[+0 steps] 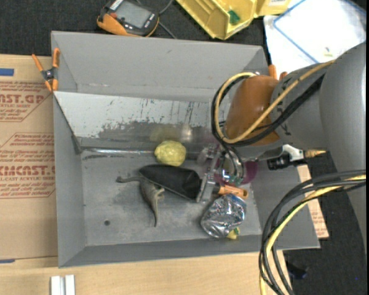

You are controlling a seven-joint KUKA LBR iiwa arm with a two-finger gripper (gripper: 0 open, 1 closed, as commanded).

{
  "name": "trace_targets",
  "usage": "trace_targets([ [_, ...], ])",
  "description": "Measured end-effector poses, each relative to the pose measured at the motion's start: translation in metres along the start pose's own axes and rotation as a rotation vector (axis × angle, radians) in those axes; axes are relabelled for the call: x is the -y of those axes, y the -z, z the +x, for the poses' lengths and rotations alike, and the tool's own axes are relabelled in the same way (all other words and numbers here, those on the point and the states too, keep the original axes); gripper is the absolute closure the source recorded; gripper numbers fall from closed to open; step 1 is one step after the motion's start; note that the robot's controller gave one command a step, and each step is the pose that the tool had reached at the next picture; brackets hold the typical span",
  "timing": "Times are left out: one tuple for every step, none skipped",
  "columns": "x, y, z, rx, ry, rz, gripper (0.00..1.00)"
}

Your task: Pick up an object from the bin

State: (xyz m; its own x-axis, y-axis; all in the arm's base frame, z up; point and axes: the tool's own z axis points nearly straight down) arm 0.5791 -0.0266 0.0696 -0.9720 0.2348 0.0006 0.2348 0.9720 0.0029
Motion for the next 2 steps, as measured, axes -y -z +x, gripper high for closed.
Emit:
trace_targets([
  [0.003, 0.001, -0.002, 0.004, 0.237, 0.001, 0.0],
  [-0.036, 0.0, 0.003, 0.001, -0.06, -0.001, 0.0],
])
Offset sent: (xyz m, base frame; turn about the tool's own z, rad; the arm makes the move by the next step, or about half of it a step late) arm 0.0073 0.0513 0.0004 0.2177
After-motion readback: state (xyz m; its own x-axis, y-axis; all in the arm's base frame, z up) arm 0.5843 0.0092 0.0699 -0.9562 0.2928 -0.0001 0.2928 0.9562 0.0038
